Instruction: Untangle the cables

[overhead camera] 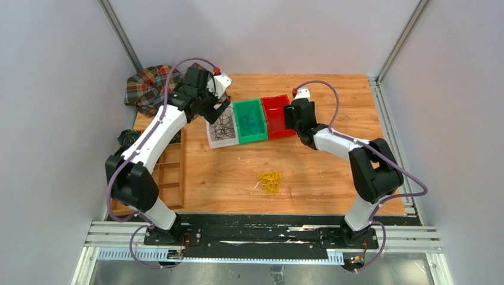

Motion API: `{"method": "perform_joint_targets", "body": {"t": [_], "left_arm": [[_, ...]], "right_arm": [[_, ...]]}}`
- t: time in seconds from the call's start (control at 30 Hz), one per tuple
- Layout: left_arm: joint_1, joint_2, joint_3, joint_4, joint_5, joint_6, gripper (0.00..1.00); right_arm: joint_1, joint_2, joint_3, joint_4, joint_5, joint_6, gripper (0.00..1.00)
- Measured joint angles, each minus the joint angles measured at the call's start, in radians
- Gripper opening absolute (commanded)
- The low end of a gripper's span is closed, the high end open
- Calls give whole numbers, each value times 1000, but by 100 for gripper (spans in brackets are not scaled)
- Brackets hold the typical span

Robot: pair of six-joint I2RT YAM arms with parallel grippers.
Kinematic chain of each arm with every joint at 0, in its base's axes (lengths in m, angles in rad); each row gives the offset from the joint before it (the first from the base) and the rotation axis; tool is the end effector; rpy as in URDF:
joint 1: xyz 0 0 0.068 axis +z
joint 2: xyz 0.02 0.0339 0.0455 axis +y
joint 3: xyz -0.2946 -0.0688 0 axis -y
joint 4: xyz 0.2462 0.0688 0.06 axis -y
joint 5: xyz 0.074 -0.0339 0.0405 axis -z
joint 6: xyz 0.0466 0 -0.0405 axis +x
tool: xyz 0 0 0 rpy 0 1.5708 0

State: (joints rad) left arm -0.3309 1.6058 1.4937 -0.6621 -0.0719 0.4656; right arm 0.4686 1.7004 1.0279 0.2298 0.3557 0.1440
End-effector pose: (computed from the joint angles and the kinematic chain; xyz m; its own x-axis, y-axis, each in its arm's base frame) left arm 0.3490 -0.1163 0.3558 -0.4672 0.6340 -0.6163 0.5430 0.7558 0.3659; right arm 0.3592 0.1636 0.2488 -0.3987 -0.0511 -0.9157 -0.0863 0.9961 -0.0180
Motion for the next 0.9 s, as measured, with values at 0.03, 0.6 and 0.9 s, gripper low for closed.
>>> {"method": "perform_joint_targets", "body": {"t": [0.03, 0.6, 0.9], "left_arm": [[3, -24, -5, -3, -18, -25, 98], [51, -198, -60, -116, 0, -173, 98], [51, -306, -129, -156, 35, -189, 98]], "right_arm": [[-2, 19, 10, -2, -3, -7, 62], [6, -19, -107, -3, -45, 21, 28], [60, -138, -187, 4, -37, 51, 54]]}}
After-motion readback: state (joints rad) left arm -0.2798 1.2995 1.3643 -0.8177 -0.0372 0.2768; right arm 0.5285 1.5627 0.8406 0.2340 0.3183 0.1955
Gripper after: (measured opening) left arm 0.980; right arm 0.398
